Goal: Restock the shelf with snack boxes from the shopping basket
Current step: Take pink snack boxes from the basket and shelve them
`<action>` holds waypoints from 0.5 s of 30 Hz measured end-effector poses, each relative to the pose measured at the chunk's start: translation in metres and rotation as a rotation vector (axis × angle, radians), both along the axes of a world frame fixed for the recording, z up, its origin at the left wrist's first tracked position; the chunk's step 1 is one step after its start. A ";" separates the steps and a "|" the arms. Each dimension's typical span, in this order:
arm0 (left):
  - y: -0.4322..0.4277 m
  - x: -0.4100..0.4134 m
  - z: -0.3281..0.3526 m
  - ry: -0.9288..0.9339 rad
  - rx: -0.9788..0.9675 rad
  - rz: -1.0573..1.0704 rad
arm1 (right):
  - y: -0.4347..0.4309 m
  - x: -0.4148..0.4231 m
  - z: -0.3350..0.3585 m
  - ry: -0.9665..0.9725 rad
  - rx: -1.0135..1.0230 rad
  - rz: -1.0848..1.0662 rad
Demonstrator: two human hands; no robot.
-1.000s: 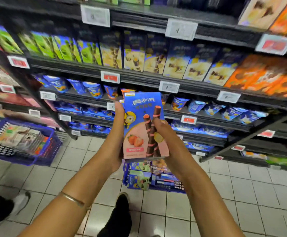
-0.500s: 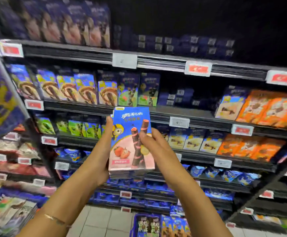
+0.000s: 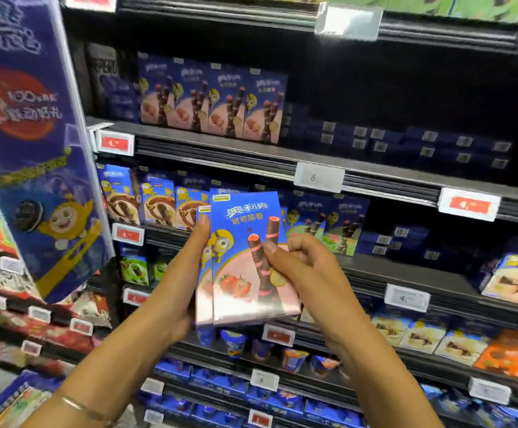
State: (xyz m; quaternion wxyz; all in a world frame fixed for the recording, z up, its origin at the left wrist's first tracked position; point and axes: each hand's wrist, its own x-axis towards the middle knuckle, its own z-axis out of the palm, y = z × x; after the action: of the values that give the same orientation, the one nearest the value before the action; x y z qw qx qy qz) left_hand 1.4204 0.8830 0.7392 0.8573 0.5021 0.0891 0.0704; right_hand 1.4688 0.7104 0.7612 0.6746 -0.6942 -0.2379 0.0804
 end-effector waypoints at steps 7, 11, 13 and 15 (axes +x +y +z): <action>0.066 0.019 0.008 -0.035 0.054 0.148 | 0.054 0.041 0.032 0.017 0.026 0.121; 0.099 0.023 0.014 -0.031 0.139 0.338 | 0.081 0.066 0.052 -0.002 0.093 0.170; 0.112 0.024 0.019 -0.039 0.106 0.428 | 0.094 0.083 0.061 -0.029 0.093 0.181; 0.123 0.022 0.023 -0.063 0.059 0.486 | 0.108 0.099 0.072 -0.074 0.065 0.178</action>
State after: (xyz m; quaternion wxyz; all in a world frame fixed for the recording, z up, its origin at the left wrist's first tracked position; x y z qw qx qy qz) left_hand 1.4429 1.0064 0.7620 0.8024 0.4883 0.1783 0.2930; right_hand 1.5676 0.8184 0.8334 0.6777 -0.6506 -0.3259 0.1062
